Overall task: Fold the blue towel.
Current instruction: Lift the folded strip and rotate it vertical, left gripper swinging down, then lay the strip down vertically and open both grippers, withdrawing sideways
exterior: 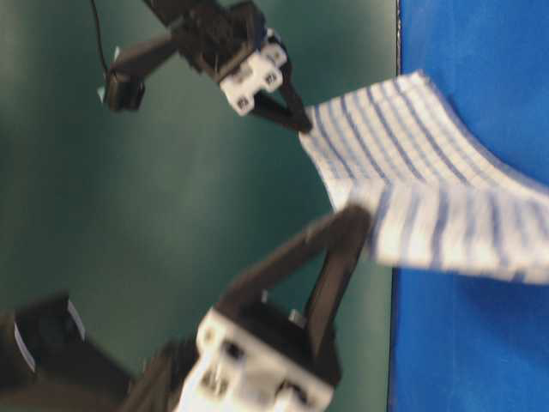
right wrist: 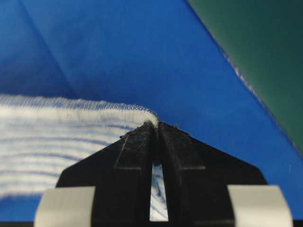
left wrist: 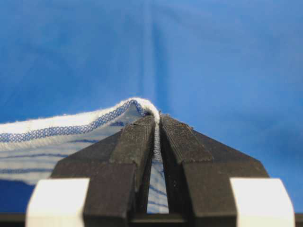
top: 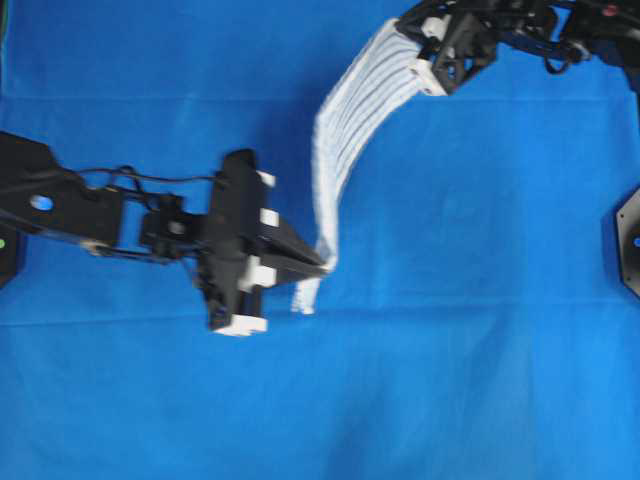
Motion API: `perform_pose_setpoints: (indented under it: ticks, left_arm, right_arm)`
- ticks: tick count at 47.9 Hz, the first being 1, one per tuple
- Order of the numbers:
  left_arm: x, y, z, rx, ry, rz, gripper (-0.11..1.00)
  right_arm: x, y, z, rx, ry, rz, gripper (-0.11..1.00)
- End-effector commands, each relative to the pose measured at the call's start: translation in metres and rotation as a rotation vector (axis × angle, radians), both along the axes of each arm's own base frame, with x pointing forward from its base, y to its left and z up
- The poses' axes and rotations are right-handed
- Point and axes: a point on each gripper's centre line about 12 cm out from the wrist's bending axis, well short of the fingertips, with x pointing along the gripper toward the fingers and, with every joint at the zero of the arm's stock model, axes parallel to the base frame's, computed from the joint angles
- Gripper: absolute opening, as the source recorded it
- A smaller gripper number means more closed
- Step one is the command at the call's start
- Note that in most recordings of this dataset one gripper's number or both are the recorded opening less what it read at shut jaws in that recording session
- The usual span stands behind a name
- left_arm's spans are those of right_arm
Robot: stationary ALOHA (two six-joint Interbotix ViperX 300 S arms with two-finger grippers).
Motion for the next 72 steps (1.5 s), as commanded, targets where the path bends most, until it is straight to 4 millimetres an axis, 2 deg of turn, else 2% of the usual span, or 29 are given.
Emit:
perform_pose_setpoints:
  ticks: [1,12,21,27,40,48,53,59,72]
  left_arm:
    - [0.02,-0.01,0.016,-0.003,-0.057,-0.02,0.03]
    - [0.058,-0.025,0.017,-0.002,-0.086,-0.043,0.03]
    - [0.077,-0.028,0.02,0.0,-0.111,-0.046,0.03]
    - [0.087,-0.029,0.021,0.002,-0.122,-0.047,0.03]
    - [0.116,-0.034,0.017,0.063,-0.178,-0.077,0.03]
    - [0.134,-0.037,0.008,0.069,-0.205,-0.078,0.03]
    - [0.134,-0.035,0.0,0.07,-0.19,-0.075,0.03]
    - [0.124,-0.032,-0.012,0.067,-0.151,-0.071,0.03]
    - [0.078,-0.027,-0.042,0.026,-0.03,-0.051,0.03]
  right_arm:
    - [0.013,-0.011,0.018,-0.049,-0.044,0.007,0.06]
    - [0.032,-0.026,0.027,-0.084,-0.06,0.01,0.06]
    - [0.029,-0.028,0.026,-0.082,-0.054,0.004,0.06]
    - [0.012,-0.026,0.022,-0.072,-0.043,-0.017,0.06]
    - [-0.048,-0.011,0.013,-0.049,-0.021,-0.08,0.06]
    - [-0.065,-0.001,0.009,-0.038,-0.015,-0.091,0.06]
    - [-0.062,-0.003,0.006,-0.03,-0.011,-0.093,0.06]
    - [-0.05,-0.009,-0.001,-0.021,0.0,-0.085,0.06]
    - [0.002,-0.025,-0.015,-0.025,-0.017,-0.033,0.06]
